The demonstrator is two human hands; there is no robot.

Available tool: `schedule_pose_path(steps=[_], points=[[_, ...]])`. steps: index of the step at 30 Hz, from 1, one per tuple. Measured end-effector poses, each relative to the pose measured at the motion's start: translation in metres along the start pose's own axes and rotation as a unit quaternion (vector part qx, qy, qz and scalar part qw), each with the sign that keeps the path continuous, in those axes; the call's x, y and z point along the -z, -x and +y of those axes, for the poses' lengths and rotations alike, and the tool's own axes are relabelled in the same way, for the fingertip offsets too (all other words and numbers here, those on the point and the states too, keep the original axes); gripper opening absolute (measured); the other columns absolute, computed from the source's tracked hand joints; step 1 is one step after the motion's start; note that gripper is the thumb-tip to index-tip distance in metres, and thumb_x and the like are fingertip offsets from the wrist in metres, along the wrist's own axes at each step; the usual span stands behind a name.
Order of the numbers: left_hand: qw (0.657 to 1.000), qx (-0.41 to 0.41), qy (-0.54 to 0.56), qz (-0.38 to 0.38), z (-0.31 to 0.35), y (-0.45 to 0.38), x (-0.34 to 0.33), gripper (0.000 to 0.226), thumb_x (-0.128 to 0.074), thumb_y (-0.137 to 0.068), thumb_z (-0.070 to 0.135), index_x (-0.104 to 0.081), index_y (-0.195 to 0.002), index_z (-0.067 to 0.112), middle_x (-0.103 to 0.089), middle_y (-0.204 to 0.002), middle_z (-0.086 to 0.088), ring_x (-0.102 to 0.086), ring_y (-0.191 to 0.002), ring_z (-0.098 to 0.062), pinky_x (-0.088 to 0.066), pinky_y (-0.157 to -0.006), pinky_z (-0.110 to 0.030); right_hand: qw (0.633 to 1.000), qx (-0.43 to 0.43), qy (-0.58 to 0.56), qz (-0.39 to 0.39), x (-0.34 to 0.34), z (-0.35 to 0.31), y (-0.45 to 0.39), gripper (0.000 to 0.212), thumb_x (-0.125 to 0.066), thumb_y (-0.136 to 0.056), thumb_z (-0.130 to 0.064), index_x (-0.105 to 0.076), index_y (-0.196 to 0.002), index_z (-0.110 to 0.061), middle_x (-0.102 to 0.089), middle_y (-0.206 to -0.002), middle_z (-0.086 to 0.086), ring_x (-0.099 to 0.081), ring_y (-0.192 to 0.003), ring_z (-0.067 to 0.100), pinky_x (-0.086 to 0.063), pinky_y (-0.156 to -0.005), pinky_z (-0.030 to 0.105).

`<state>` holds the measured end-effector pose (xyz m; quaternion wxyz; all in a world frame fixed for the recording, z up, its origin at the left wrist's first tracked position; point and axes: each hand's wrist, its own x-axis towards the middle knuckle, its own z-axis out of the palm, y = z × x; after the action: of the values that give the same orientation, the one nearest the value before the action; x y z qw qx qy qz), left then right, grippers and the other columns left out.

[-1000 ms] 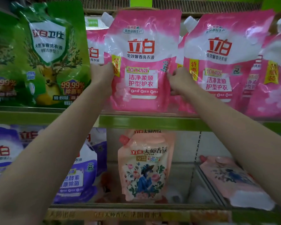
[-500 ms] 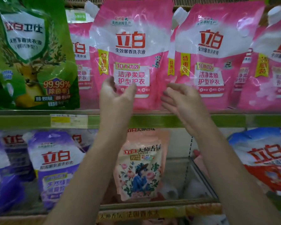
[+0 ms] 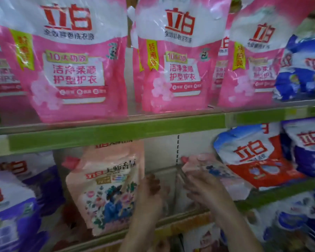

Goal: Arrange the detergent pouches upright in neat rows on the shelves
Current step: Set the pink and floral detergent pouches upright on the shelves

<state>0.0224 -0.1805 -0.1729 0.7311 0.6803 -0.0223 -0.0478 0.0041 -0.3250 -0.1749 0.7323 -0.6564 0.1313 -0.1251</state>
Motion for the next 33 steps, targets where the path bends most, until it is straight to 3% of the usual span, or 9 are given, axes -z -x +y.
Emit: schedule_pose_path(steps=[3,7,9,13,16,20,26,30,33], points=[[0.996,0.040,-0.078,0.000,-0.030,-0.023,-0.036,0.012,-0.063,-0.084,0.011,-0.056,-0.081,0.020,-0.062,-0.092,-0.006,-0.061,-0.100,-0.030,-0.050,-0.083,-0.036,0.993,0.017,0.111,0.023,0.043,0.009,-0.028,0.015,-0.059,-0.088,-0.018,-0.069,-0.077,-0.018,-0.068,-0.072,-0.003,-0.063,-0.073,0.015,-0.049,-0.071,0.029],[0.989,0.125,-0.082,-0.020,-0.047,-0.055,-0.086,0.047,-0.058,-0.089,0.020,-0.044,-0.129,0.000,-0.058,-0.104,-0.004,-0.058,-0.099,-0.023,-0.048,-0.076,-0.030,0.985,0.034,0.157,0.057,0.108,0.017,-0.069,0.025,-0.064,-0.085,-0.014,-0.066,-0.061,-0.022,-0.066,-0.052,-0.016,-0.061,-0.064,0.003,-0.047,-0.064,0.017],[0.986,0.148,-0.072,0.000,-0.055,-0.075,-0.106,0.046,-0.055,-0.091,0.024,-0.043,-0.128,-0.001,-0.057,-0.117,-0.017,-0.058,-0.099,-0.027,-0.049,-0.073,-0.032,0.972,0.065,0.212,0.081,0.136,0.018,-0.087,0.024,-0.064,-0.086,-0.013,-0.065,-0.063,-0.020,-0.061,-0.049,-0.017,-0.054,-0.061,0.002,-0.041,-0.056,0.007],[0.980,0.191,-0.046,0.045,-0.070,-0.108,-0.134,0.045,-0.060,-0.087,0.016,-0.046,-0.120,-0.011,-0.059,-0.110,-0.026,-0.060,-0.098,-0.036,-0.050,-0.075,-0.038,0.923,0.070,0.365,0.099,0.174,0.026,-0.130,0.022,-0.058,-0.088,-0.014,-0.062,-0.067,-0.012,-0.057,-0.059,0.006,-0.057,-0.065,0.027,-0.038,-0.054,0.026],[0.977,0.204,-0.061,0.021,-0.082,-0.121,-0.150,0.034,-0.061,-0.078,0.007,-0.055,-0.101,-0.018,-0.060,-0.104,-0.031,-0.061,-0.097,-0.043,-0.052,-0.086,-0.049,0.908,-0.006,0.410,0.083,0.187,0.039,-0.164,0.019,-0.054,-0.088,-0.005,-0.062,-0.101,0.006,-0.065,-0.097,0.027,-0.061,-0.092,0.036,-0.045,-0.072,0.035],[0.960,0.187,-0.206,0.044,-0.086,-0.132,-0.162,0.015,-0.057,-0.087,0.013,-0.054,-0.076,0.004,-0.060,-0.090,-0.016,-0.062,-0.100,-0.029,-0.049,-0.075,-0.034,0.895,-0.091,0.436,0.025,0.192,0.052,-0.191,0.018,-0.046,-0.090,-0.001,-0.057,-0.102,0.008,-0.061,-0.107,0.031,-0.059,-0.092,0.032,-0.047,-0.076,0.036],[0.948,0.188,-0.237,0.100,-0.109,-0.153,-0.167,0.037,-0.057,-0.087,0.022,-0.058,-0.109,-0.008,-0.064,-0.107,-0.020,-0.062,-0.094,-0.028,-0.053,-0.076,-0.032,0.931,-0.111,0.348,0.023,0.199,0.057,-0.205,0.031,-0.052,-0.092,-0.010,-0.053,-0.118,0.008,-0.056,-0.125,0.026,-0.052,-0.114,0.036,-0.040,-0.091,0.034],[0.953,0.182,-0.212,0.115,-0.110,-0.155,-0.171,0.013,-0.057,-0.084,0.011,-0.060,-0.077,0.000,-0.064,-0.085,-0.015,-0.062,-0.078,-0.026,-0.049,-0.063,-0.026,0.939,-0.132,0.317,0.029,0.199,0.053,-0.203,0.022,-0.045,-0.096,-0.012,-0.058,-0.103,0.004,-0.061,-0.112,0.024,-0.057,-0.102,0.036,-0.046,-0.092,0.039],[0.962,0.180,-0.154,0.136,-0.103,-0.149,-0.168,0.020,-0.052,-0.082,0.003,-0.054,-0.062,0.001,-0.059,-0.067,-0.010,-0.058,-0.062,-0.020,-0.043,-0.050,-0.021,0.942,-0.118,0.310,0.039,0.193,0.047,-0.199,0.026,-0.045,-0.095,-0.014,-0.060,-0.099,0.006,-0.063,-0.104,0.024,-0.058,-0.097,0.036,-0.048,-0.088,0.040]])
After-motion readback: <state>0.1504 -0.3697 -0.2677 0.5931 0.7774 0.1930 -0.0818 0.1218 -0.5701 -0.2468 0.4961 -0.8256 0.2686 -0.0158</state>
